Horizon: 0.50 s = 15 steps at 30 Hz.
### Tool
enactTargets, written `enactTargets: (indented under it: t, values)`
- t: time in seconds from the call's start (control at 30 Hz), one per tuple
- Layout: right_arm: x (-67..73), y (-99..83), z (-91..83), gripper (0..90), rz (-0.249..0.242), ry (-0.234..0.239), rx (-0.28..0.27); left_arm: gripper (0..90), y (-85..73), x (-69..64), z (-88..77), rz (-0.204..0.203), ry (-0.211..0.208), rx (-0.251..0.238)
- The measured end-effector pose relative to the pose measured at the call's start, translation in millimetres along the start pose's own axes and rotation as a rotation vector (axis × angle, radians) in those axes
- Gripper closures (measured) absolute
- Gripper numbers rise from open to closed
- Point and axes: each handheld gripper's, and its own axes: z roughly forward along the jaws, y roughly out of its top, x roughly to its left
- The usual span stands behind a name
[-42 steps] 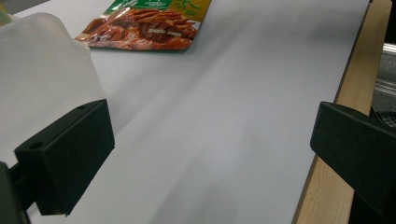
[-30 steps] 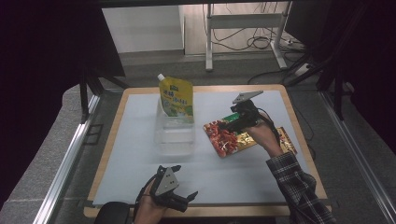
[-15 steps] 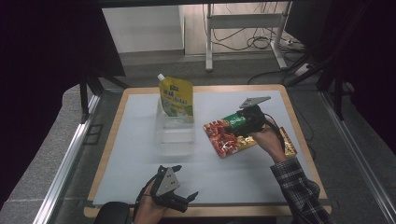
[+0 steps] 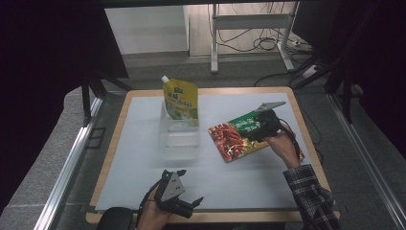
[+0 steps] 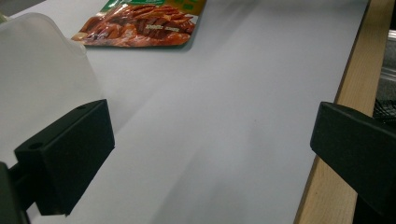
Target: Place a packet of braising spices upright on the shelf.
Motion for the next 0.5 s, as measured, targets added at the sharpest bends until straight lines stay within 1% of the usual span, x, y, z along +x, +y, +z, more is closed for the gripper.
enactTargets:
  t: [0.03,0.1,0.17,0.2,0.23,0.27,0.3,0.33,0.4,0.5]
  values:
    - [-5.0,-3.3,-0.6,3.6,0.002,-0.002,0.003,0.0,0.1,-0.2,0.1,0.002,0.000,0.001]
    - [-6.8,-4.4,-1.1,3.6,0.004,-0.004,0.006,0.0,0.0,-0.2,0.2,0.002,-0.001,0.002]
    - [-12.7,-7.6,-3.5,3.7,0.009,-0.029,0.011,0.0,-0.1,-0.1,0.3,0.002,-0.001,0.003]
    - [-18.7,-10.4,-6.0,3.8,0.022,-0.039,0.015,0.0,-0.2,0.0,0.3,0.002,-0.001,0.003]
    - [-18.7,-10.4,-6.0,3.8,0.022,-0.039,0.015,0.0,-0.2,0.1,0.3,0.001,0.000,0.003]
    - [-23.9,-13.4,-7.5,4.0,0.033,-0.044,0.015,0.0,-0.2,0.1,0.3,0.001,0.000,0.003]
    - [-23.9,-13.4,-7.5,4.0,0.033,-0.044,0.015,0.0,-0.2,0.2,0.3,0.001,-0.001,0.003]
    - [-26.9,-15.2,-8.2,4.0,0.039,-0.045,0.021,0.0,-0.3,0.2,0.4,0.001,0.000,0.004]
    - [-33.1,-20.0,-8.4,4.1,0.044,-0.065,0.036,0.0,-0.3,0.1,0.5,0.002,-0.001,0.006]
    - [-40.7,-26.4,-7.9,4.2,0.052,-0.081,0.053,0.0,-0.3,0.1,0.8,0.004,-0.003,0.009]
